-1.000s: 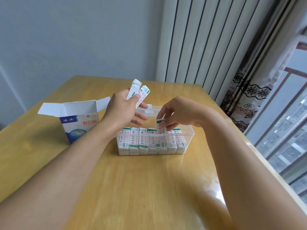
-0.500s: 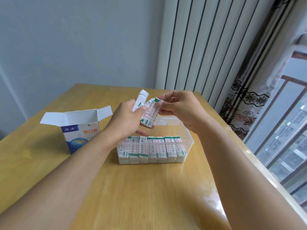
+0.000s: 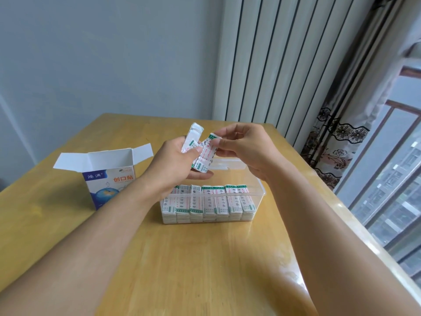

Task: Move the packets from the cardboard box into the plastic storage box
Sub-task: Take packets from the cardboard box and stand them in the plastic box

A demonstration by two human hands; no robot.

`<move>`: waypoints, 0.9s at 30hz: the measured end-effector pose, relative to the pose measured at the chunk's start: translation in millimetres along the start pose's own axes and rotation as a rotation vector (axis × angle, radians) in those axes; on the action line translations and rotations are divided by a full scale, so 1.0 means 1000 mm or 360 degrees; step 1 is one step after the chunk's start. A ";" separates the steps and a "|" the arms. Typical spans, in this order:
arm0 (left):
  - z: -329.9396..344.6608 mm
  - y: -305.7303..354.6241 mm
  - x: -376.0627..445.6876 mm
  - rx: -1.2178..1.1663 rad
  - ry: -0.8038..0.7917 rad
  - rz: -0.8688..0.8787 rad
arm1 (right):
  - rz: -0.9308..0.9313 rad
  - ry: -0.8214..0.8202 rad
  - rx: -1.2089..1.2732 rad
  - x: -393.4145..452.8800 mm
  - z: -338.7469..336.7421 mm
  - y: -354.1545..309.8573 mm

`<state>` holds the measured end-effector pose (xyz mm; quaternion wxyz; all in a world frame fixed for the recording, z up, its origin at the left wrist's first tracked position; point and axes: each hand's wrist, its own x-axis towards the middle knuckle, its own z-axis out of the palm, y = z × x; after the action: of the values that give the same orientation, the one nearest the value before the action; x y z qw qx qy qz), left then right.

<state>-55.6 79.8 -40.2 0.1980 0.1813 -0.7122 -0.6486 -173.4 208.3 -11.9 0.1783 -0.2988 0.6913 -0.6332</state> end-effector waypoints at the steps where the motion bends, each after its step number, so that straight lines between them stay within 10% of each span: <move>1: 0.000 0.000 0.000 -0.0007 0.0002 -0.0007 | 0.0006 0.0004 0.0012 0.000 0.000 0.000; 16: 0.001 0.001 0.000 0.0056 0.0115 0.0023 | 0.0013 -0.0025 -0.0086 0.002 -0.012 -0.001; 27: -0.002 -0.002 0.003 0.0157 0.0343 0.0212 | 0.0119 -0.0368 -0.1043 -0.001 -0.013 0.008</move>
<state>-57.1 76.6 -41.5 0.3069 0.2118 -0.7283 -0.5749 -182.3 218.8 -17.8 0.1732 -0.3843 0.8436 -0.3326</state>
